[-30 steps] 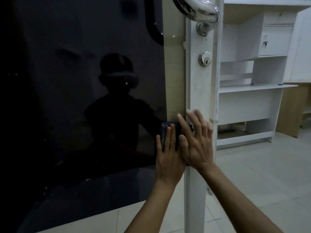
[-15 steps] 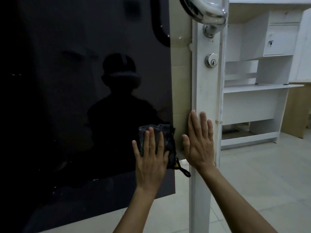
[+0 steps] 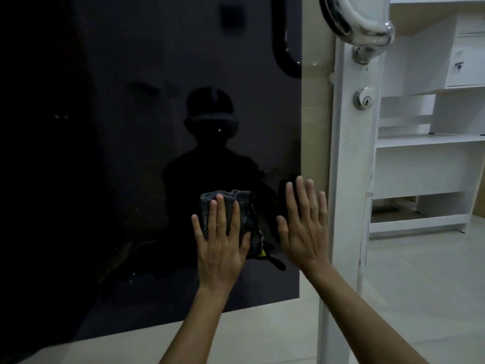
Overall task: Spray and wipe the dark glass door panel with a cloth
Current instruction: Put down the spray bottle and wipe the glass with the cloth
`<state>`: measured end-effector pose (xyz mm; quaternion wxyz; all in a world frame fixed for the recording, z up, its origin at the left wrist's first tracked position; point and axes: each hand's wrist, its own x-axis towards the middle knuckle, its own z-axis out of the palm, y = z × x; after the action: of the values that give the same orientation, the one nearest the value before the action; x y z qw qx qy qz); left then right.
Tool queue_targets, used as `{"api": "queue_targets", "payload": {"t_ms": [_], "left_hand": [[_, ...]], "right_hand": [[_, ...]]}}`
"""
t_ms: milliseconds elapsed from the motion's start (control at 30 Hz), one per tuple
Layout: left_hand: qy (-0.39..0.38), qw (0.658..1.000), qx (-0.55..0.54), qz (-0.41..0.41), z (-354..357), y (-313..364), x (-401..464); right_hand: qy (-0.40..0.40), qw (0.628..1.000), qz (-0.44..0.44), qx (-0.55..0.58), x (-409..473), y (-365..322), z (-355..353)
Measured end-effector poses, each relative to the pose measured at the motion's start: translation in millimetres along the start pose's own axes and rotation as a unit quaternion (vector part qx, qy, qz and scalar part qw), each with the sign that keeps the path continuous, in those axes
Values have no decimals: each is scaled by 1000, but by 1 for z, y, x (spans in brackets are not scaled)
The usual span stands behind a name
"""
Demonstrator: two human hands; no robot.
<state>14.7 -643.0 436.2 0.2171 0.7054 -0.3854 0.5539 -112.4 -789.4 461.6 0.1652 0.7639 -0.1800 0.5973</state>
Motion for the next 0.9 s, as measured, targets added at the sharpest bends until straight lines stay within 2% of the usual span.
{"api": "queue_targets", "payload": {"t_ms": [133, 467, 633, 800, 900], "left_hand": [[9, 1000, 21, -11, -9, -38, -6], [7, 998, 60, -34, -37, -146, -22], [1, 997, 70, -16, -42, -162, -23], [14, 997, 58, -55, -45, -173, -26], [11, 997, 66, -45, -52, -197, -31]], "right_hand": [[2, 999, -7, 33, 3, -37, 14], [33, 999, 5, 17, 0, -38, 31], [29, 999, 3, 20, 1, -38, 29], [30, 999, 0, 17, 1, -36, 29], [28, 1000, -1, 11, 1, -36, 28]]}}
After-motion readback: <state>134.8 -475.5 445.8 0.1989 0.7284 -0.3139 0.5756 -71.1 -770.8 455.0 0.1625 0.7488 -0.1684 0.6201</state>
